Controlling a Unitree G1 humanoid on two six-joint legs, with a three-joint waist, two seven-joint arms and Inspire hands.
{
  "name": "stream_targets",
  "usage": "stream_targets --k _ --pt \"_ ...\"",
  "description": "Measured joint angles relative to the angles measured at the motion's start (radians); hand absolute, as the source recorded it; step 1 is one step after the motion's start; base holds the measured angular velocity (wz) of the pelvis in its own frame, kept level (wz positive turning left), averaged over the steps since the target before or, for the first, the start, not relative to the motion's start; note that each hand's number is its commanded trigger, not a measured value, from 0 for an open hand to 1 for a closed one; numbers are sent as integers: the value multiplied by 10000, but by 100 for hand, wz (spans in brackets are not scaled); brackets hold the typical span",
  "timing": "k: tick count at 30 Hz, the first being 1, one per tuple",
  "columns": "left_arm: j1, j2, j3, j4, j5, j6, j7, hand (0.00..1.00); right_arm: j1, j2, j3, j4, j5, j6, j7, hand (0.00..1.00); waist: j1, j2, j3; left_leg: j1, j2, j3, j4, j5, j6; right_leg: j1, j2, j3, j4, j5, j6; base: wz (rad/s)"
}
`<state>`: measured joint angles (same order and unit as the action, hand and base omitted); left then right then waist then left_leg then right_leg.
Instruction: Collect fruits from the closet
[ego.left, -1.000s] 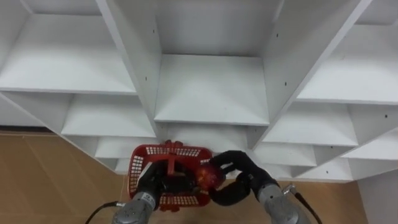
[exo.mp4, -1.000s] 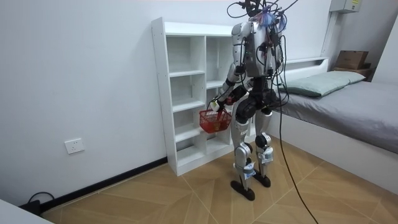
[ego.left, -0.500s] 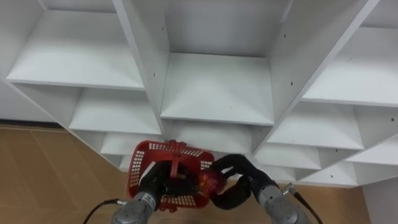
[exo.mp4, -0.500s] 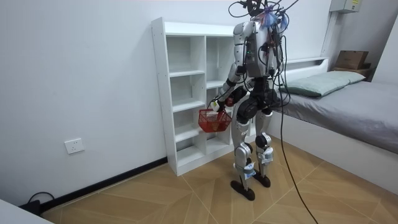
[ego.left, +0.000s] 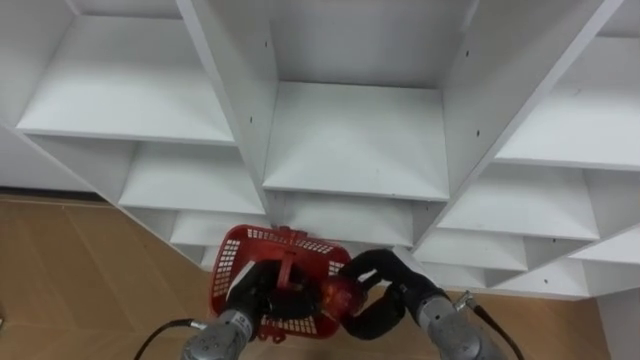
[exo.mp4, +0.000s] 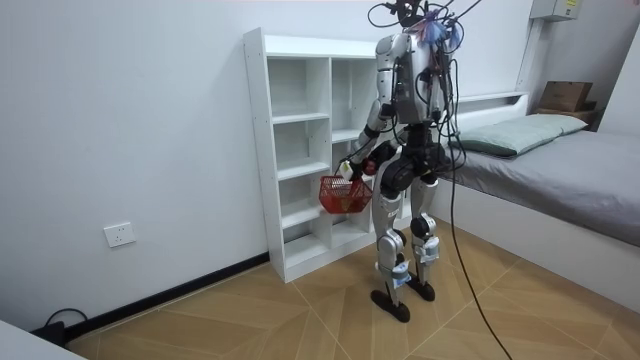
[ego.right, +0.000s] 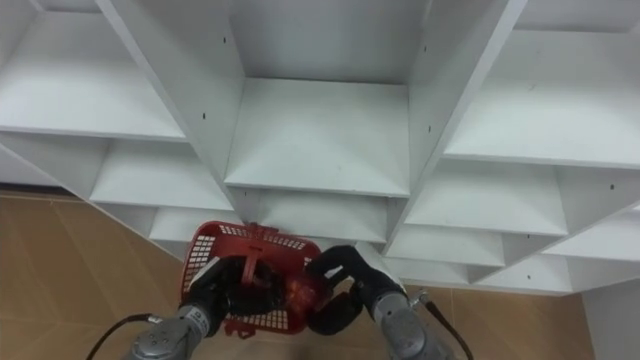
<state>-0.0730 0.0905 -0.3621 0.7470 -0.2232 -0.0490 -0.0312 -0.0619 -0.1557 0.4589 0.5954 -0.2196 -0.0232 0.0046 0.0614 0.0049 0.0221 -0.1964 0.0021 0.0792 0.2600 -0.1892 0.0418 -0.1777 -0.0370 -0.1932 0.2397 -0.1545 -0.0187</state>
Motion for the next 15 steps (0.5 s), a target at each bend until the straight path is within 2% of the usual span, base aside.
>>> stream_targets --k 13,15 --pt "-3 24 -420 -4 -17 -2 -5 100 -244 109 -20 738 159 22 -12 100 -4 -86 54 -50 -17 1 91 -1 1 14 -22 8 -2 -8 -3 0" --pt "-46 7 -474 -6 -38 -2 -21 100 -578 246 -20 1274 166 19 -29 100 -32 -85 54 -69 -17 -1 115 -1 1 12 -24 1 -2 -7 -3 0"
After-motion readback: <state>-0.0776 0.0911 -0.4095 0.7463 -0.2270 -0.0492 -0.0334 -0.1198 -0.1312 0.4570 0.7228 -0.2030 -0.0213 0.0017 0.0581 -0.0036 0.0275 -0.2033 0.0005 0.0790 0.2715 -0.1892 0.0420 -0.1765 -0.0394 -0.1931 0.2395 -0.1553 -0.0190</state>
